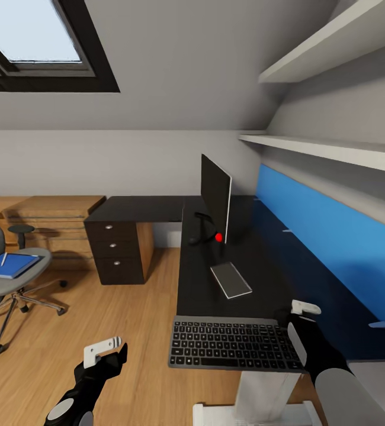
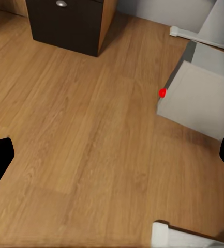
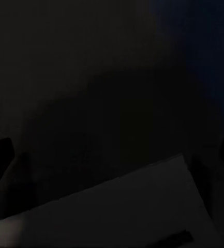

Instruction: In the bedroom, organize the workspace by keeping the computer under the desk, ensuring the monitor is on the desk, placing the keyboard on the desk next to the monitor, placing the mouse on the desk next to the keyboard, moving the folder from the swivel chair onto the desk next to the mouse, stacking the notebook on top of the folder with the pen on top of the notebook, and positioning the swivel chair next to the desk.

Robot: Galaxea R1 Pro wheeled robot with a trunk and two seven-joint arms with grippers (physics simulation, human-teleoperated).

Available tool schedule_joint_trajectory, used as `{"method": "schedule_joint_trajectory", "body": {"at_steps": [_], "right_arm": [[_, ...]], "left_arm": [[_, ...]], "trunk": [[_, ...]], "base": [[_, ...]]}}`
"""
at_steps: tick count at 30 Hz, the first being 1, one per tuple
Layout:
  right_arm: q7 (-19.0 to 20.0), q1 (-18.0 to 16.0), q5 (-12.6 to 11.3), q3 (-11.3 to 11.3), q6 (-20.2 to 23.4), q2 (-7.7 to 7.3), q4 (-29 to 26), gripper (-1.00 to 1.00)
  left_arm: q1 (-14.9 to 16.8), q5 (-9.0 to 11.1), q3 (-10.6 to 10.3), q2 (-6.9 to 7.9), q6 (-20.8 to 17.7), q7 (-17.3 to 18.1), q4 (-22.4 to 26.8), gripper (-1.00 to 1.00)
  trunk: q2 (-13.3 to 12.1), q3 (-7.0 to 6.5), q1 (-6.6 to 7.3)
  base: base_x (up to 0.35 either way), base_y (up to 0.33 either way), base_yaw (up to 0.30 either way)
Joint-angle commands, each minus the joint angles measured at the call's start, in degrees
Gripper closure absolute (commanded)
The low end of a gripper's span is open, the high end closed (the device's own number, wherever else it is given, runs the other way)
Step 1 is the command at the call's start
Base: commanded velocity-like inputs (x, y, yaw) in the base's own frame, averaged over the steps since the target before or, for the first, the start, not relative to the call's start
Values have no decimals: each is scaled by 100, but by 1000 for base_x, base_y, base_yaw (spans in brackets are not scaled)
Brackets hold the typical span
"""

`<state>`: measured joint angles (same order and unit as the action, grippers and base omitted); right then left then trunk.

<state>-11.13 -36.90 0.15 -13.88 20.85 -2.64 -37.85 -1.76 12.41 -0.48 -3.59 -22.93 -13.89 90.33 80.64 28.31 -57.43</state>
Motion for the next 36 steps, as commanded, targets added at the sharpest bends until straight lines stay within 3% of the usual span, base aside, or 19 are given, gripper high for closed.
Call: {"method": "schedule_joint_trajectory", "body": {"at_steps": [1, 26, 34, 36], "right_arm": [[-12, -2, 1, -1, 33, 0, -8, -100], [-7, -2, -2, -1, 4, 3, -68, -100], [-3, 5, -6, -13, -171, 21, -722, -100], [-3, 15, -26, -19, -160, 26, -1110, -100]], "left_arm": [[1, 60, -5, -1, -19, -44, 9, -100], [1, 64, -43, -5, -44, -44, -21, -100], [1, 64, -48, -10, -45, -42, -31, -100], [1, 65, -49, -10, -45, -43, -49, -100]], "trunk": [[3, 5, 2], [3, 5, 2], [3, 5, 2], [3, 5, 2]], "base": [[-208, 0, 0], [-13, 0, 0], [0, 0, 0], [0, 0, 0]]}}
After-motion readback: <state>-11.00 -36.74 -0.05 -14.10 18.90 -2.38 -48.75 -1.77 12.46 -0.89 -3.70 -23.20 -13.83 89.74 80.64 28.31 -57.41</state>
